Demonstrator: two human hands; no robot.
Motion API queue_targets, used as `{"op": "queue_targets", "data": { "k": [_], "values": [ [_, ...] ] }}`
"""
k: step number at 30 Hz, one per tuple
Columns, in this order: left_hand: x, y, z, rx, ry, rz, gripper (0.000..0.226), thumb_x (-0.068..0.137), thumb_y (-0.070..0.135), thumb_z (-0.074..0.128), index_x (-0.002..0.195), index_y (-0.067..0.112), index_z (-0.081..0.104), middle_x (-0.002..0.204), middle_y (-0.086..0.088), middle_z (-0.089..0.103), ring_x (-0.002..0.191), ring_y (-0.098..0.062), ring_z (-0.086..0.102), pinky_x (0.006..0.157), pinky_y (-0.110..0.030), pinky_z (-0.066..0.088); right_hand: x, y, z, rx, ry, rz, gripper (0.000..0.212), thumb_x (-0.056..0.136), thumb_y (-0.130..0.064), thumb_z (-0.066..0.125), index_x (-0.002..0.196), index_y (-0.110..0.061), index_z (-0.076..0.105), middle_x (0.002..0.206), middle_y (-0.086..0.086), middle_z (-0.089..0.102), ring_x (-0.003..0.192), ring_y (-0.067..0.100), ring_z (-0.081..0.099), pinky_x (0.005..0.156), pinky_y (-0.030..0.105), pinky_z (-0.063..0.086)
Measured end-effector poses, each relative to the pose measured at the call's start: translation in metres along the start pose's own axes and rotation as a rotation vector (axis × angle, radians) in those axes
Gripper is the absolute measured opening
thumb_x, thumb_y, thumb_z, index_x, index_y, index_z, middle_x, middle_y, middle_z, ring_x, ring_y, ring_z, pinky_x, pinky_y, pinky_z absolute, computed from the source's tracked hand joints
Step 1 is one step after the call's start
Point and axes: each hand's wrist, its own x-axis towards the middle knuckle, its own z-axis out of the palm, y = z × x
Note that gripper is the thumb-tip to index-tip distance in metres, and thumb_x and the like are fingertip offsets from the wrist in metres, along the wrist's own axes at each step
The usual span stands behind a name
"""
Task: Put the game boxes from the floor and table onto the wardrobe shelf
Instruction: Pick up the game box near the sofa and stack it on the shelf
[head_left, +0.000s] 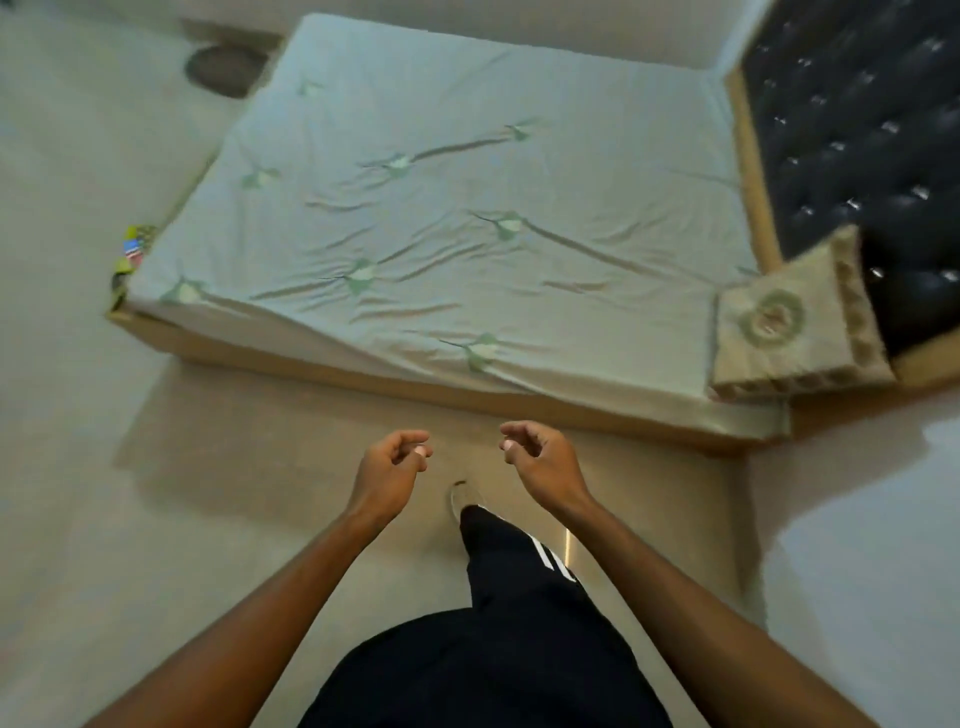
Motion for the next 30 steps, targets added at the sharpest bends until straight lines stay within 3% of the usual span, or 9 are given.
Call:
{"op": "queue_targets", "data": {
  "k": [8, 11, 16, 25, 28, 30],
  "values": [
    [0.079, 0.007, -0.131, -0.294, 0.389, -0.127, 0.023, 0.094, 0.010, 0.056, 0.114, 0.016, 0.066, 0.101, 0.000, 0.072, 0.095, -0.014, 0.067, 0.078, -0.023, 0.051, 0.146, -0.133, 0.119, -0.291, -0.414, -0.194, 0.025, 0.094, -0.019, 0.057, 0.118, -0.018, 0.065, 0.105, -0.003, 0.068, 0.096, 0.008, 0.064, 0.083, 0.022, 0.053],
    [0.103, -0.003, -0.190, -0.401, 0.548, -0.159, 0.022, 0.094, 0.010, 0.055, 0.110, 0.020, 0.067, 0.099, 0.001, 0.073, 0.090, -0.012, 0.068, 0.076, -0.023, 0.051, 0.191, -0.180, 0.189, -0.385, -0.546, -0.272, 0.024, 0.093, -0.020, 0.058, 0.116, -0.018, 0.067, 0.098, -0.004, 0.069, 0.090, 0.006, 0.065, 0.076, 0.015, 0.050],
    [0.142, -0.029, -0.309, -0.508, 0.756, -0.183, 0.021, 0.094, 0.006, 0.055, 0.110, 0.014, 0.067, 0.097, -0.003, 0.072, 0.080, -0.012, 0.065, 0.066, -0.015, 0.050, 0.243, -0.250, 0.323, -0.472, -0.717, -0.366, 0.023, 0.093, -0.019, 0.058, 0.115, -0.015, 0.067, 0.098, -0.001, 0.069, 0.090, 0.009, 0.065, 0.078, 0.016, 0.050],
    [0.189, -0.064, -0.561, -0.514, 0.901, -0.187, 0.020, 0.092, 0.001, 0.055, 0.106, 0.009, 0.067, 0.090, -0.004, 0.071, 0.077, -0.015, 0.064, 0.058, -0.010, 0.046, 0.277, -0.396, 0.561, -0.491, -0.812, -0.461, 0.021, 0.094, -0.017, 0.059, 0.112, -0.014, 0.068, 0.096, 0.000, 0.068, 0.079, 0.001, 0.059, 0.063, -0.001, 0.040],
    [0.208, -0.067, -0.635, -0.508, 0.937, -0.179, 0.020, 0.092, 0.003, 0.056, 0.106, 0.011, 0.067, 0.091, -0.004, 0.072, 0.078, -0.014, 0.065, 0.057, -0.010, 0.046, 0.292, -0.434, 0.629, -0.473, -0.844, -0.459, 0.020, 0.092, -0.018, 0.060, 0.111, -0.019, 0.068, 0.094, -0.009, 0.067, 0.082, -0.002, 0.059, 0.068, 0.001, 0.042],
    [0.226, -0.071, -0.681, -0.515, 0.945, -0.174, 0.021, 0.092, 0.004, 0.056, 0.107, 0.012, 0.067, 0.093, -0.004, 0.072, 0.080, -0.013, 0.066, 0.059, -0.010, 0.047, 0.309, -0.454, 0.674, -0.460, -0.840, -0.458, 0.020, 0.090, -0.023, 0.062, 0.108, -0.026, 0.070, 0.094, -0.013, 0.069, 0.086, -0.001, 0.063, 0.077, 0.013, 0.049]
  ]
}}
